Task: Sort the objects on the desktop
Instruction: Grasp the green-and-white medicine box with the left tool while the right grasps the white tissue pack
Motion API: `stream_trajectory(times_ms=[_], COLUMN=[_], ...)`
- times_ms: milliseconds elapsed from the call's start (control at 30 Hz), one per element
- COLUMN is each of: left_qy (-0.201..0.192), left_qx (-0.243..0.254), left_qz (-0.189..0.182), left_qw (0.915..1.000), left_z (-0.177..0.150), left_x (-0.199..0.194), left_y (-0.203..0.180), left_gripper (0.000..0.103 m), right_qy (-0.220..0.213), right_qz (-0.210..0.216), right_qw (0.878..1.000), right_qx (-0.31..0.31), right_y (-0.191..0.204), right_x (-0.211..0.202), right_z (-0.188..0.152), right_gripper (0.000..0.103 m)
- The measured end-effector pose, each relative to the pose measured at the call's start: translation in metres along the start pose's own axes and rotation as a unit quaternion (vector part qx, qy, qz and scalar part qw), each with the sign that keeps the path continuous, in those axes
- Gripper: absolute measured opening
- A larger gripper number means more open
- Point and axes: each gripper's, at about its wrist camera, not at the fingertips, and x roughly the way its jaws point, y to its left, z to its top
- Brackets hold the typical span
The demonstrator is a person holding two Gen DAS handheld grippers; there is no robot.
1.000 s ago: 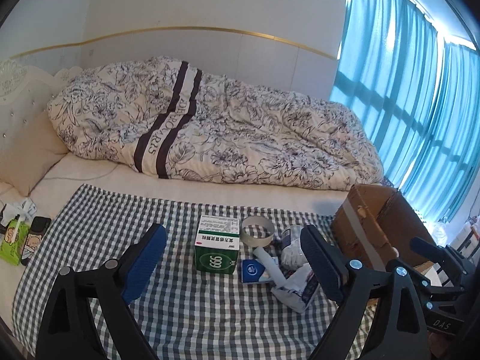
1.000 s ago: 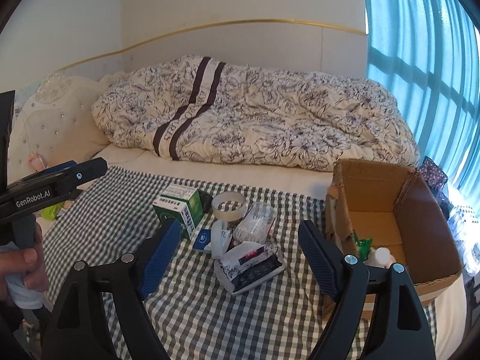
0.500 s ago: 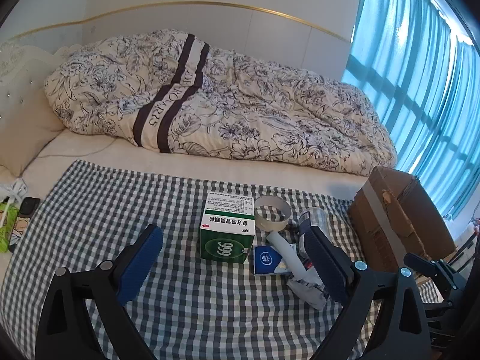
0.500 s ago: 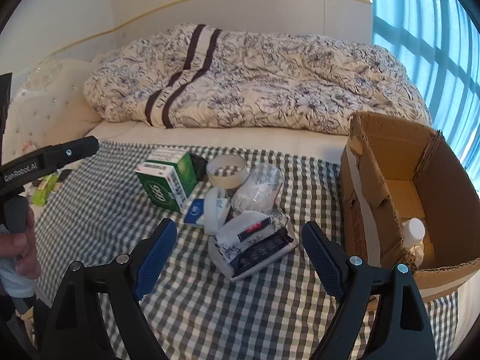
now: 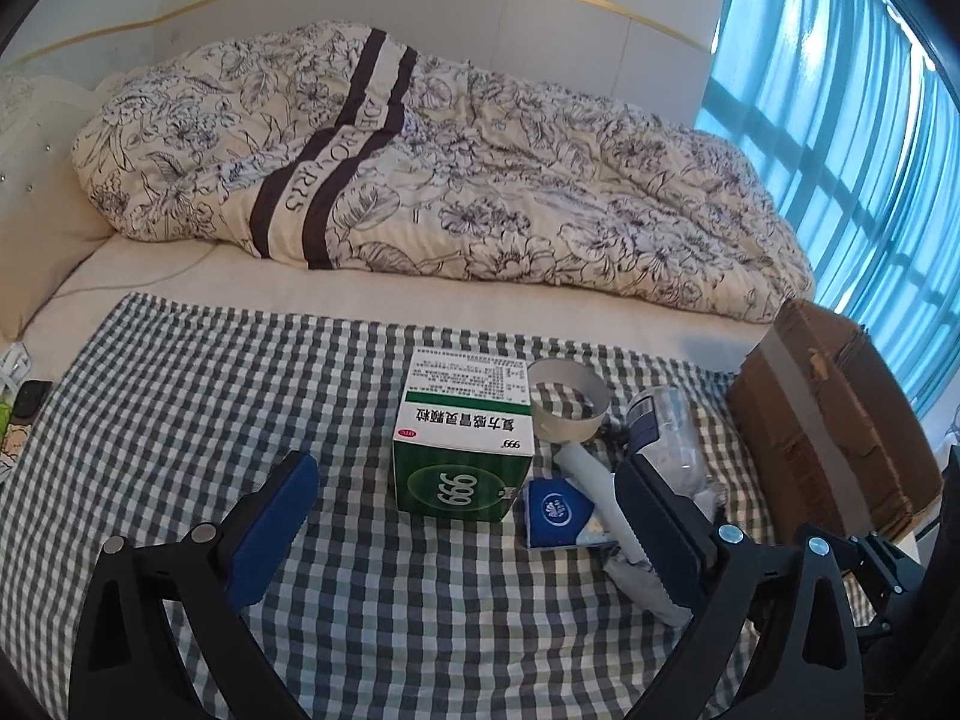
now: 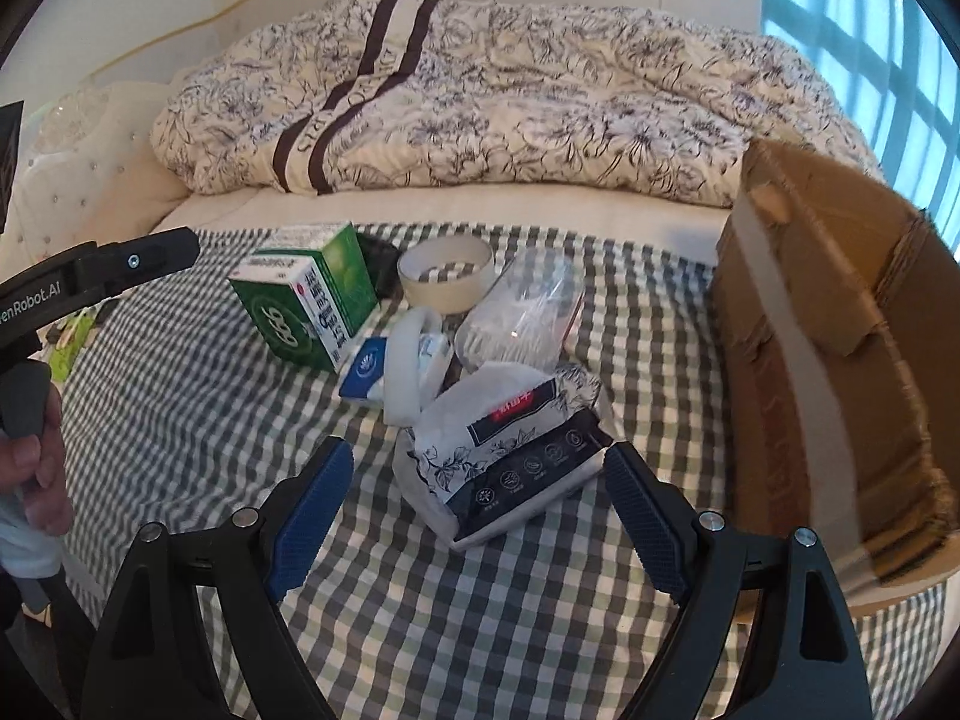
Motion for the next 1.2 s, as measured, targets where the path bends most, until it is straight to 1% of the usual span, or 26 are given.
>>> stream_trajectory(times_ms=[133,200,367,500,767,933,1100,1200], left_qy=[0.008,0.012,0.019,0.026,0.040,0.047,0.056,0.057], left_qx=[0.000,0.001,0.002,0.003,0.002,0.004,0.005,0.004], left_qz=[-0.002,-0.002,0.002,0.006,0.010,0.013,0.010,0.007], left_qw=[1.0000,0.9999,0.9998,0.9996,0.9992,0.9988,0.9984,0.9983], left_z=[-0.002,-0.002,-0.001,-0.003,-0.007,-0.009,-0.012,-0.013], left_x=[0.019,0.027,0.048,0.064,0.092,0.106,0.120,0.126], left_y=[0.001,0.001,0.001,0.003,0.004,0.003,0.002,0.000], left_gripper=[0.102,0.102,0.102,0.102,0.102,0.102,0.102,0.102], right_qy=[0.009,0.011,0.015,0.022,0.024,0.029,0.034,0.038], right_qz=[-0.024,-0.028,-0.021,-0.023,-0.011,-0.011,-0.004,-0.009], right_qw=[1.000,1.000,1.000,0.999,1.000,0.999,0.999,0.999], right_qx=[-0.003,-0.001,0.015,0.011,0.017,0.010,0.009,0.003], right_y=[-0.001,-0.004,-0.010,-0.010,-0.012,-0.011,-0.014,-0.014], right_x=[0.014,0.021,0.033,0.045,0.062,0.072,0.084,0.088], right_z=[-0.001,-0.002,-0.003,-0.004,-0.008,-0.010,-0.012,-0.012], right_gripper=[0.086,0.086,0.086,0.086,0.086,0.086,0.087,0.087])
